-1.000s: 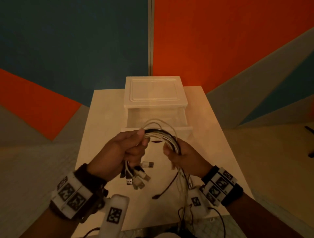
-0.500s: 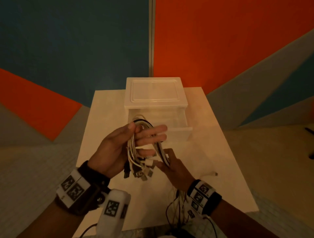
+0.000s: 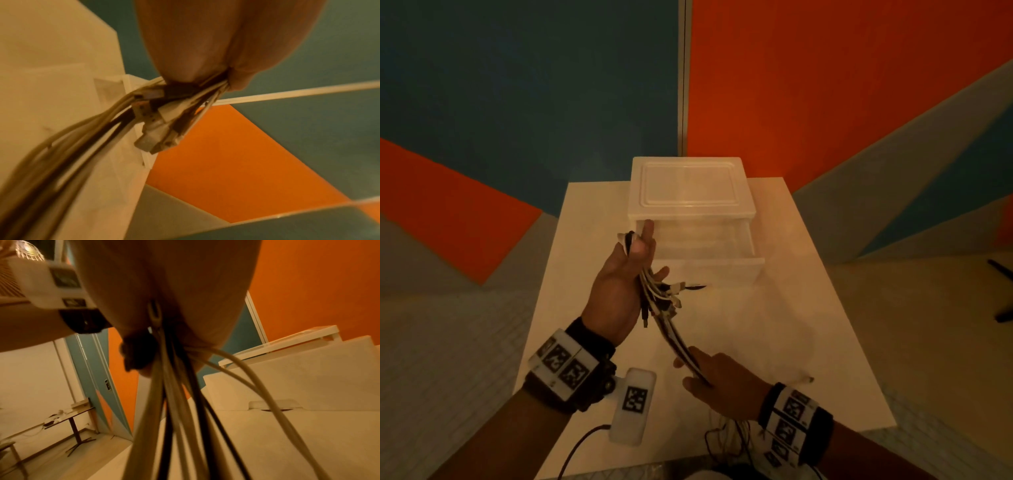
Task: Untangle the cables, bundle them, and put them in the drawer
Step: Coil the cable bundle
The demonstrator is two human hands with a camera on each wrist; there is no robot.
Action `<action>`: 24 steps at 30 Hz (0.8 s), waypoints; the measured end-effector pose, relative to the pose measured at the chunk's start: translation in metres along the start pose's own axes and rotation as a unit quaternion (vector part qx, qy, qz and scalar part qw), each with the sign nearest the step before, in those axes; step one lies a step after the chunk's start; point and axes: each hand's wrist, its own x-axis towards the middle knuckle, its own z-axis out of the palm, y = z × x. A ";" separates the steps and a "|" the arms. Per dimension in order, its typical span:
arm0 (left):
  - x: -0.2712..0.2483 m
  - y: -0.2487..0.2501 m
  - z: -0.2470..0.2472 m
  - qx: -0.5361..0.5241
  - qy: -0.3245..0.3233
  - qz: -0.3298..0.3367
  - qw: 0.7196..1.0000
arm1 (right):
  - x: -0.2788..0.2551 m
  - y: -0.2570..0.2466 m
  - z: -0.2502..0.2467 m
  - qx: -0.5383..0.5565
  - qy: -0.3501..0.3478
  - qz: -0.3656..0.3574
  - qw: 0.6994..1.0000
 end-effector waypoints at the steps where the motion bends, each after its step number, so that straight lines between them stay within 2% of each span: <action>1: 0.001 -0.003 -0.001 0.035 0.000 0.018 0.999 | -0.003 -0.002 -0.001 0.016 -0.014 0.005 1.000; 4: 0.001 -0.007 -0.006 0.140 0.003 0.048 0.989 | -0.013 -0.006 -0.005 0.012 -0.025 -0.003 1.000; 6: 0.003 -0.012 -0.015 0.211 -0.022 0.065 0.975 | -0.019 -0.009 -0.013 -0.016 -0.010 -0.010 1.000; 8: 0.002 -0.022 -0.023 0.306 -0.086 0.087 0.944 | -0.022 -0.012 -0.027 -0.039 0.004 -0.017 0.999; 14: -0.011 -0.038 -0.016 0.441 -0.205 0.048 0.873 | -0.020 -0.032 -0.072 -0.122 0.000 -0.072 0.990; 18: -0.016 -0.045 -0.017 0.520 -0.253 0.065 0.813 | -0.016 -0.049 -0.093 -0.078 -0.005 -0.077 0.994; 19: -0.019 -0.046 -0.017 0.521 -0.260 0.049 0.812 | -0.015 -0.052 -0.097 -0.064 -0.007 -0.076 0.995; 20: -0.022 -0.047 -0.016 0.490 -0.267 0.015 0.830 | -0.013 -0.054 -0.100 -0.055 -0.013 -0.079 0.995; 22: -0.029 -0.047 -0.014 0.364 -0.278 -0.056 0.887 | -0.009 -0.056 -0.106 -0.028 -0.026 -0.076 0.996; 24: -0.035 -0.044 -0.011 0.278 -0.280 -0.104 0.913 | -0.005 -0.058 -0.112 0.011 -0.026 -0.064 0.998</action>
